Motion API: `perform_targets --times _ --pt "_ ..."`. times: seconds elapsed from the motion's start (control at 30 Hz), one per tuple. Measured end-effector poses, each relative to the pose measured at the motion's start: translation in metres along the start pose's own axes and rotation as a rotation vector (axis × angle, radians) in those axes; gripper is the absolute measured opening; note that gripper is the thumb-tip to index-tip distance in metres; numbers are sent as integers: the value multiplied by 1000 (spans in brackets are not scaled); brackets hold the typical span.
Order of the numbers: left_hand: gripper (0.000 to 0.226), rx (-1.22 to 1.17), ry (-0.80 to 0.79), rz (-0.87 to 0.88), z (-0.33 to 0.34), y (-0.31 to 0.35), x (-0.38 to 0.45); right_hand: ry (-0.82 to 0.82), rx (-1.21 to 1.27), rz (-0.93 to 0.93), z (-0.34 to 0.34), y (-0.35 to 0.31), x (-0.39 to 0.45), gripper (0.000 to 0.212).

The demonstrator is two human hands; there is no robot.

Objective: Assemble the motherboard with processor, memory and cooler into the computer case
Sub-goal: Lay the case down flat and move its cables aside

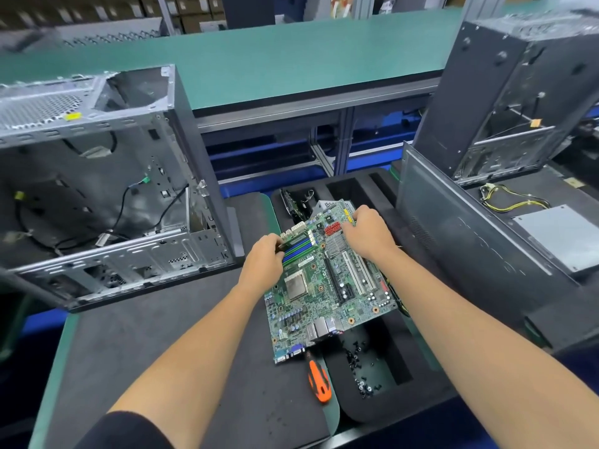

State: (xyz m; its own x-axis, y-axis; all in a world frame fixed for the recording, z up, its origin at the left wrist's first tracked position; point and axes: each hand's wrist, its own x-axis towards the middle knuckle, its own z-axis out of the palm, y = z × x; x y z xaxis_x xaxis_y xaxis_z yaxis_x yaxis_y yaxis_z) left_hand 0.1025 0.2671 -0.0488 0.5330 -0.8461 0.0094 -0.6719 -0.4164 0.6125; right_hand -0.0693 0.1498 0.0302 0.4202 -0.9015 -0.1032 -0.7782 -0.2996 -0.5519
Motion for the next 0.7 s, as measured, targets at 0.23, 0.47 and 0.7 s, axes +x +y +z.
perform_targets --times 0.23,0.47,0.7 --pt "26 40 57 -18 -25 -21 -36 224 -13 -100 1 -30 -13 20" --pt "13 121 153 -105 -76 -93 -84 151 54 -130 27 -77 -26 23" --pt "10 149 188 -114 -110 -139 -106 120 153 -228 61 -123 -41 20"
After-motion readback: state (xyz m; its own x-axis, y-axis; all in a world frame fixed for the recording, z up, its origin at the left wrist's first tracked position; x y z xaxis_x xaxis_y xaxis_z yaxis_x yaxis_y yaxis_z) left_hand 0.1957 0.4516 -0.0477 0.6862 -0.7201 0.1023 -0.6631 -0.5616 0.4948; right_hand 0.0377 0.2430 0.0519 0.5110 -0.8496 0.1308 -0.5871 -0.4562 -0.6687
